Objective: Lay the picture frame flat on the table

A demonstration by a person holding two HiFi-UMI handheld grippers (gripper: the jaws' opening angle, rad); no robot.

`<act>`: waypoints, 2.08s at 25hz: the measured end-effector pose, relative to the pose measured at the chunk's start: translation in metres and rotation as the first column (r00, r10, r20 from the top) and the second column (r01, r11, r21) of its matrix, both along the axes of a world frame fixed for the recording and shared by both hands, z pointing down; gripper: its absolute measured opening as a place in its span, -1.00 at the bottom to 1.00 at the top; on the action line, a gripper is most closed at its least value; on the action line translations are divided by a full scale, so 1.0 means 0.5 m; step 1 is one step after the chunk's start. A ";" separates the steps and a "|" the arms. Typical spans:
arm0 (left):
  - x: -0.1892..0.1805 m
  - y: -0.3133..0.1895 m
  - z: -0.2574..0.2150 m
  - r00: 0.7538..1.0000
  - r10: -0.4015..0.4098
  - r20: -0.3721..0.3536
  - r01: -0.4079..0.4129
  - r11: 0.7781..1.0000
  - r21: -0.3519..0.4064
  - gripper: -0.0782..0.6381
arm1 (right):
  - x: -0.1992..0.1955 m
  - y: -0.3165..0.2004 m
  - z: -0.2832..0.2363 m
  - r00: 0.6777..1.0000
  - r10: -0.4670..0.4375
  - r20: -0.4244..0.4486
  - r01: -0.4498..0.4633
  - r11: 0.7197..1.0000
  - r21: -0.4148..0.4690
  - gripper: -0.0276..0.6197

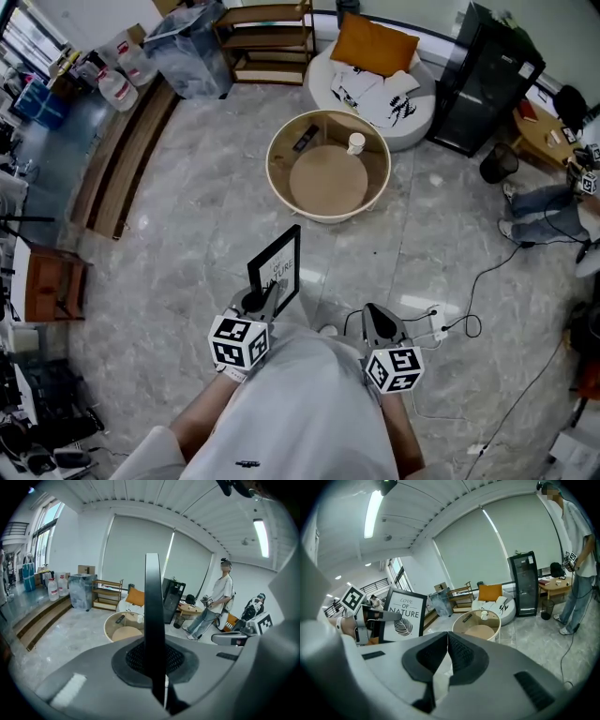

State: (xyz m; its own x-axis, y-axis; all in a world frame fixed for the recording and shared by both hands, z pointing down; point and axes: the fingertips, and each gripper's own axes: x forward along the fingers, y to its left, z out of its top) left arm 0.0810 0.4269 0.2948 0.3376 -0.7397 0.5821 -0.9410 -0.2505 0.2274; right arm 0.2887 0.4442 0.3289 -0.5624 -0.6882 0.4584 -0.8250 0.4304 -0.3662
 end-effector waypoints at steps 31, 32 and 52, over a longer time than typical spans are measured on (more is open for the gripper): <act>-0.474 -0.710 0.041 0.988 0.072 -0.137 -0.086 0.992 -0.098 -0.75 | -0.521 -0.727 -0.003 0.992 -0.003 -0.125 -0.014 0.991 -0.135 -0.90; -0.485 -0.721 0.043 0.988 0.062 -0.138 -0.076 0.992 -0.097 -0.75 | -0.531 -0.740 -0.007 0.992 -0.008 -0.126 -0.009 0.991 -0.131 -0.90; -0.367 -0.837 0.135 0.990 0.037 -0.136 -0.062 0.981 -0.182 -0.75 | -0.441 -0.869 0.060 0.985 -0.114 -0.129 0.099 0.988 -0.121 -0.90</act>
